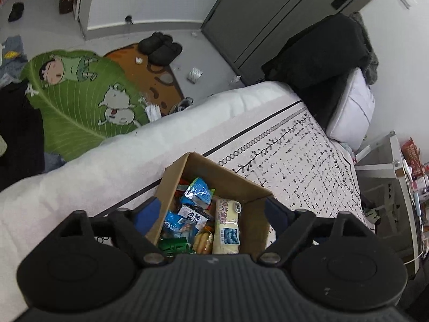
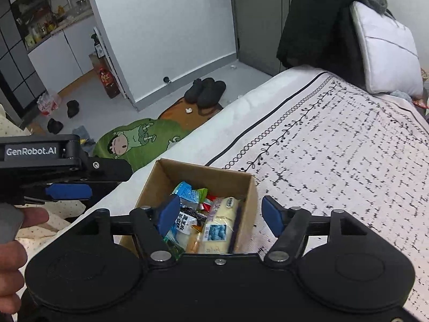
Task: Organize snacks
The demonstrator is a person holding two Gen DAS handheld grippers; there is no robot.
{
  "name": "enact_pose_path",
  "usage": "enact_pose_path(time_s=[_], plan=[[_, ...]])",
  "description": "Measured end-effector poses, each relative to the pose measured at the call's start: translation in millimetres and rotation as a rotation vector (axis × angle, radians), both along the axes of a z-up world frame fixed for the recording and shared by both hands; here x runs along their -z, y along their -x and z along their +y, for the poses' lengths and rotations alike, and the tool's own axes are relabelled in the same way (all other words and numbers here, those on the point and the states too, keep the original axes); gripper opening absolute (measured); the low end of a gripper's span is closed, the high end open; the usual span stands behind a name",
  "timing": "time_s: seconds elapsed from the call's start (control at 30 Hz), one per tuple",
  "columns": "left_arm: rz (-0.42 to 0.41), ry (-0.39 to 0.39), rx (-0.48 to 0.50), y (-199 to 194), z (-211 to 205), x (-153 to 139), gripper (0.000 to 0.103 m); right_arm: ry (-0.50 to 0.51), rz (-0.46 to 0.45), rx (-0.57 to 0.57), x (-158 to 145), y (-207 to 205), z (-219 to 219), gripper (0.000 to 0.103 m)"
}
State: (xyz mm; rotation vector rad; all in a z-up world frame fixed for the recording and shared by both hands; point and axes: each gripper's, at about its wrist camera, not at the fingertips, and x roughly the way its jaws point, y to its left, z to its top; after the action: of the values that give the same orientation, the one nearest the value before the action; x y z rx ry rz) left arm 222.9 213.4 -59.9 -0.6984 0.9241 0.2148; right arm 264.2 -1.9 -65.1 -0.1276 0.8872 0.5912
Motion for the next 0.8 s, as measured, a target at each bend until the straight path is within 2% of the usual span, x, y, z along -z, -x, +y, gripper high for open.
enact_pose_path(time_s=[0.23,0.53,0.57,0.7,0.8], plan=[[-0.023,-0.052,0.061,6,-24,-13,0.087,-0.024,-0.014,0.035,-13,16,-32,0.079],[-0.06,-0.121,0.097,26,-48,-35,0.099,-0.036,-0.055,0.057,-31,37,-56,0.085],[-0.065,-0.129,0.099,29,-49,-38,0.102,-0.035,-0.058,0.06,-32,40,-57,0.086],[-0.096,-0.163,0.109,41,-57,-50,0.103,-0.047,-0.063,0.061,-39,51,-65,0.091],[-0.111,-0.196,0.109,51,-63,-58,0.103,-0.067,-0.082,0.076,-45,60,-73,0.101]])
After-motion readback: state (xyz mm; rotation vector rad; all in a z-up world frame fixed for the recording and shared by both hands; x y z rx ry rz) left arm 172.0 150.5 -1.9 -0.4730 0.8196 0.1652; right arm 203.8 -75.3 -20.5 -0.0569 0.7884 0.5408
